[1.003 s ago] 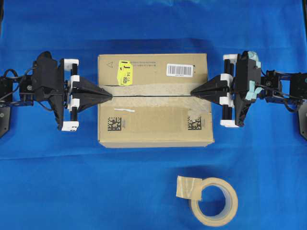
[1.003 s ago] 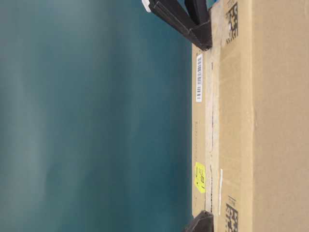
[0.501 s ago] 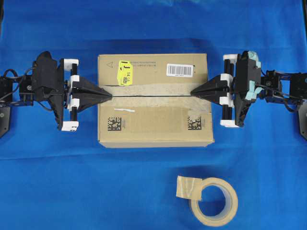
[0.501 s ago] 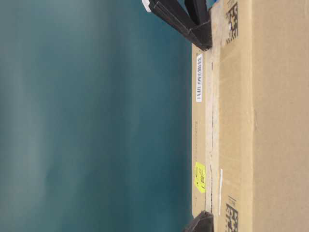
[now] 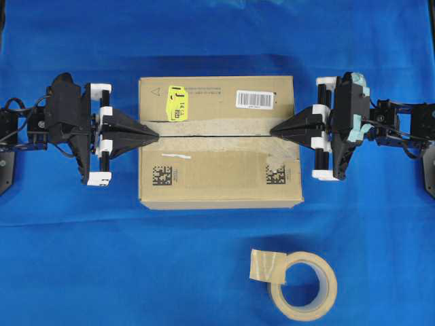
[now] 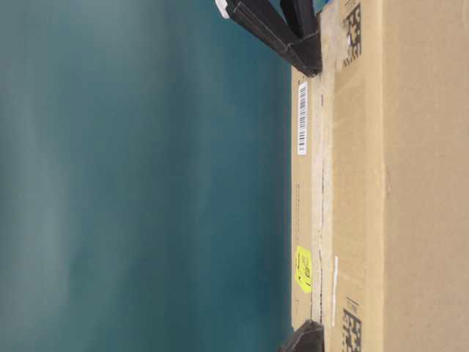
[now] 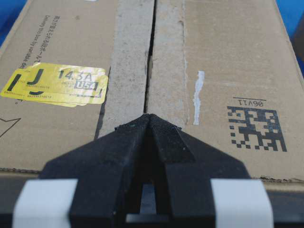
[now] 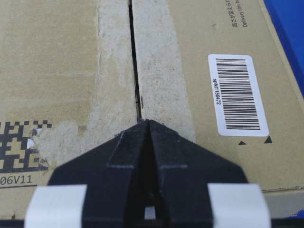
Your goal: Close the cardboard box.
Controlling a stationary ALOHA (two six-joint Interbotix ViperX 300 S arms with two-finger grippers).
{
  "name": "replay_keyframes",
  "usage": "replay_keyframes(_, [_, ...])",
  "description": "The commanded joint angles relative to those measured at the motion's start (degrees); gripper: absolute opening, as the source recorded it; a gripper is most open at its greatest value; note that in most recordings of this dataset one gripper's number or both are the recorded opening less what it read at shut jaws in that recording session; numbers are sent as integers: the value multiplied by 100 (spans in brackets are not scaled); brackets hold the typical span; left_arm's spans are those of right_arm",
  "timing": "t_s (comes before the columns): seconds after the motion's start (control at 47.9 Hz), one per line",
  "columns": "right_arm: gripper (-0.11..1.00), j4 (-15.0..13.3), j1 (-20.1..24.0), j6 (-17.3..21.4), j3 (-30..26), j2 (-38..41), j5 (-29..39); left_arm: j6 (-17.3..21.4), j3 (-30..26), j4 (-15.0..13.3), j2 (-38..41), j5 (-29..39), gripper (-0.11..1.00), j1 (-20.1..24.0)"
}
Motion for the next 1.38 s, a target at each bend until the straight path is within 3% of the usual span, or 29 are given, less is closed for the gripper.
replay_keyframes(0.0, [1,9,18,0,-88,-18,-18,0,-26,-18,-26,-26,3,35])
replay_keyframes(1.358, [1,9,132,18,35,-176,-9,9,-35,-18,-26,-26,3,35])
